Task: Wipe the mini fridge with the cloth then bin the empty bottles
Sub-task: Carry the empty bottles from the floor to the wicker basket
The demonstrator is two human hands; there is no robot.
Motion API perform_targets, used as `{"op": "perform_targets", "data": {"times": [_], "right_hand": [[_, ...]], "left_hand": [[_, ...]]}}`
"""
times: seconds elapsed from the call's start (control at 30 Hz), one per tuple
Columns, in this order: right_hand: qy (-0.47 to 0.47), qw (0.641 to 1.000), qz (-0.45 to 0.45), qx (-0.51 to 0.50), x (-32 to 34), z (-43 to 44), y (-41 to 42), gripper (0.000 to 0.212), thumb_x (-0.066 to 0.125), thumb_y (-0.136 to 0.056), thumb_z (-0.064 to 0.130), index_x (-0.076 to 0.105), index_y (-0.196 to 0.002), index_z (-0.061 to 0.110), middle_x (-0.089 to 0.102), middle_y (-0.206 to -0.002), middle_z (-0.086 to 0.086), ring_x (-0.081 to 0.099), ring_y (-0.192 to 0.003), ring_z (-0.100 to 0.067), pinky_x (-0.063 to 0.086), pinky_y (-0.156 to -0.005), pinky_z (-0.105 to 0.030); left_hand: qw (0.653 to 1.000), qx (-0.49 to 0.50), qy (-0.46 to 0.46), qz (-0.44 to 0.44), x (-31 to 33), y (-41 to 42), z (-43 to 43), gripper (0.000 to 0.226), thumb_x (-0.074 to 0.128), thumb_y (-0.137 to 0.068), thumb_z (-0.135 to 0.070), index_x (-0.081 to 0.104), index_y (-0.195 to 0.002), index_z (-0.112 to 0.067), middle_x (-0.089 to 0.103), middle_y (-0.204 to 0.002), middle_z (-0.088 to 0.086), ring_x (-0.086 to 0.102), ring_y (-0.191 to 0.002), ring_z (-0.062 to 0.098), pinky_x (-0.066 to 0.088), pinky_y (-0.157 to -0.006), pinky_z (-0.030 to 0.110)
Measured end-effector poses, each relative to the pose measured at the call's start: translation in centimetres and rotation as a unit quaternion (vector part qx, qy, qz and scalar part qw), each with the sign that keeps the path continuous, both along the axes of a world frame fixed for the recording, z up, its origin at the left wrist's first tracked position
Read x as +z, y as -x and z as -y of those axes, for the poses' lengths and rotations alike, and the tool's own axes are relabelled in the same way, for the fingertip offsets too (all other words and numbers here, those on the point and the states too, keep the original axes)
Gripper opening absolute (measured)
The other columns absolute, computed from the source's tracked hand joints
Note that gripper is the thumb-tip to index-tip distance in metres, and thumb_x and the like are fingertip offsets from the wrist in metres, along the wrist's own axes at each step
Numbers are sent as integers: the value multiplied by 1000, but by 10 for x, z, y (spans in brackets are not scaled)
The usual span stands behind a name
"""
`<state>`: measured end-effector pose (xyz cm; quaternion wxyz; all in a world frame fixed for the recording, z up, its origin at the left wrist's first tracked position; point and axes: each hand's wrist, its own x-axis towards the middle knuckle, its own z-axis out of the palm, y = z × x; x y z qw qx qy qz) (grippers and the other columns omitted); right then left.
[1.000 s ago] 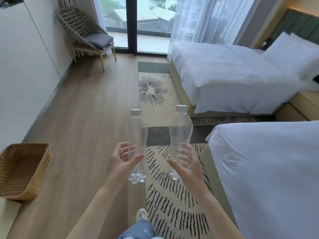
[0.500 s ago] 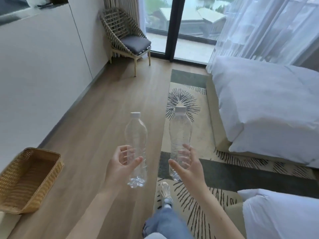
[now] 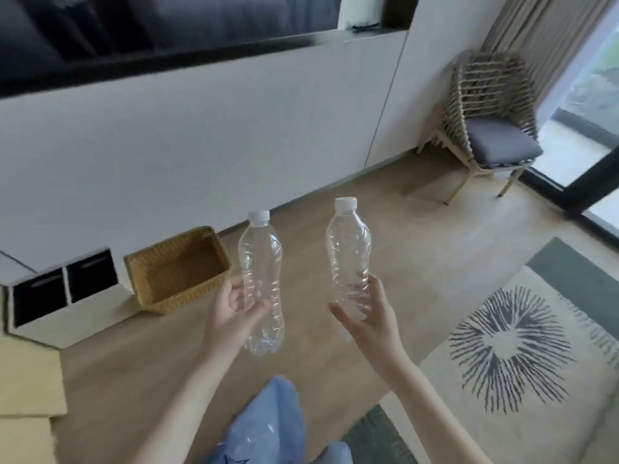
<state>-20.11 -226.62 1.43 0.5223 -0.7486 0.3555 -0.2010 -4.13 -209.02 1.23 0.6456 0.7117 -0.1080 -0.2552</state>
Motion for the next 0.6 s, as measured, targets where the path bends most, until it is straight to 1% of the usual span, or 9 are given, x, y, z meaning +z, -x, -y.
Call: {"op": "perform_targets", "data": {"times": [0.07, 0.13, 0.23, 0.3, 0.37, 0.43, 0.5, 0.57, 0.6], "right_hand": [[-15, 999, -2, 37, -11, 22, -41, 64, 85, -77, 28, 48, -130, 34, 63, -114, 16, 64, -102, -5, 48, -82, -14], [-22, 997, -6, 75, -24, 43, -87, 63, 86, -77, 28, 49, -128, 34, 63, -114, 13, 65, -102, -10, 52, -85, -26], [-36, 990, -7, 135, -37, 70, -166, 60, 85, -77, 28, 51, -126, 32, 63, -115, 9, 65, -104, -17, 55, -89, -42], [-44, 986, -7, 158, -37, 83, -209, 58, 85, -78, 28, 52, -125, 31, 64, -115, 9, 65, -104, -18, 55, -89, -47], [-49, 982, -3, 185, -36, 99, -261, 55, 85, -78, 28, 53, -124, 29, 65, -112, 10, 65, -103, -19, 54, -90, -50], [-46, 976, -2, 215, -28, 115, -309, 55, 84, -79, 29, 53, -124, 30, 67, -110, 10, 66, -102, -17, 54, -90, -50], [-31, 966, 1, 255, -18, 131, -357, 55, 84, -79, 27, 53, -124, 32, 69, -108, 8, 66, -100, -15, 55, -89, -49], [-25, 953, 0, 303, -13, 143, -400, 55, 83, -80, 26, 52, -126, 33, 70, -108, 6, 67, -101, -16, 55, -88, -49], [-22, 945, -3, 326, -12, 148, -421, 56, 83, -81, 27, 51, -127, 33, 70, -109, 6, 67, -102, -17, 56, -88, -48]], "left_hand": [[999, 43, -11, -1, -8, -25, 7, 58, 88, -53, -42, 61, -103, -29, 75, -105, -8, 70, -99, 5, 54, -82, 24], [996, 84, -22, -1, -20, -54, 15, 59, 94, -58, -32, 61, -106, -25, 75, -103, -7, 70, -97, 5, 55, -76, 19], [989, 146, -32, 4, -40, -108, 30, 47, 85, -71, -10, 59, -109, -16, 73, -104, 1, 70, -95, 5, 53, -74, 15], [985, 170, -29, 2, -45, -141, 42, 43, 78, -76, 5, 57, -111, -7, 71, -105, 7, 71, -87, -1, 52, -68, 10], [976, 214, -31, -3, -46, -183, 57, 47, 76, -76, 10, 54, -117, 5, 68, -104, 10, 70, -78, -5, 52, -64, 9], [966, 256, -23, -5, -38, -222, 70, 50, 78, -76, 6, 54, -120, 4, 68, -109, 13, 69, -84, 2, 53, -67, 13], [959, 282, -20, -8, -27, -257, 79, 49, 82, -77, -7, 57, -120, -8, 69, -115, 6, 67, -98, 9, 49, -73, 15], [951, 306, -23, -17, -21, -283, 84, 48, 83, -77, -20, 58, -118, -19, 69, -115, -4, 65, -105, 6, 47, -79, 17], [946, 324, -24, -24, -20, -295, 85, 49, 84, -76, -22, 58, -118, -21, 69, -115, -6, 65, -106, 4, 47, -81, 18]]}}
